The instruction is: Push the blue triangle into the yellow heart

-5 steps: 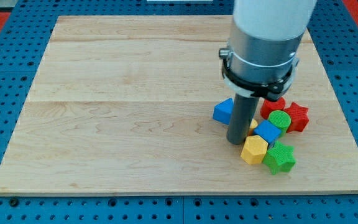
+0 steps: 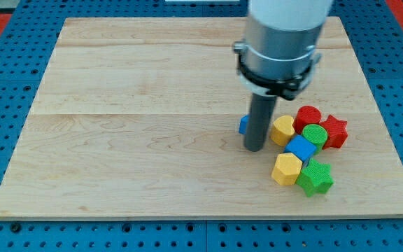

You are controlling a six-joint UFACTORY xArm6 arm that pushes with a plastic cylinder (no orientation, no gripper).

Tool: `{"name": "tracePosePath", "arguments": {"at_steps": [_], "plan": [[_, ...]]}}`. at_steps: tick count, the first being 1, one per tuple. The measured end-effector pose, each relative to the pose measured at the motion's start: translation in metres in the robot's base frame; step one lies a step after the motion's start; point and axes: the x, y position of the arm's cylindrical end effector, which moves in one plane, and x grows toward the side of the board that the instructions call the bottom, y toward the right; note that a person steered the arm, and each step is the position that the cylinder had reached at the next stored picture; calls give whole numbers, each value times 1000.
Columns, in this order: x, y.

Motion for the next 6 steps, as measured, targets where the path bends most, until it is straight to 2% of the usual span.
{"name": "tracePosePath", "arguments": {"at_steps": [1, 2, 3, 5, 6], "plan": [[0, -57], [-21, -68], [-44, -68], [-45, 6], [-42, -2]]}}
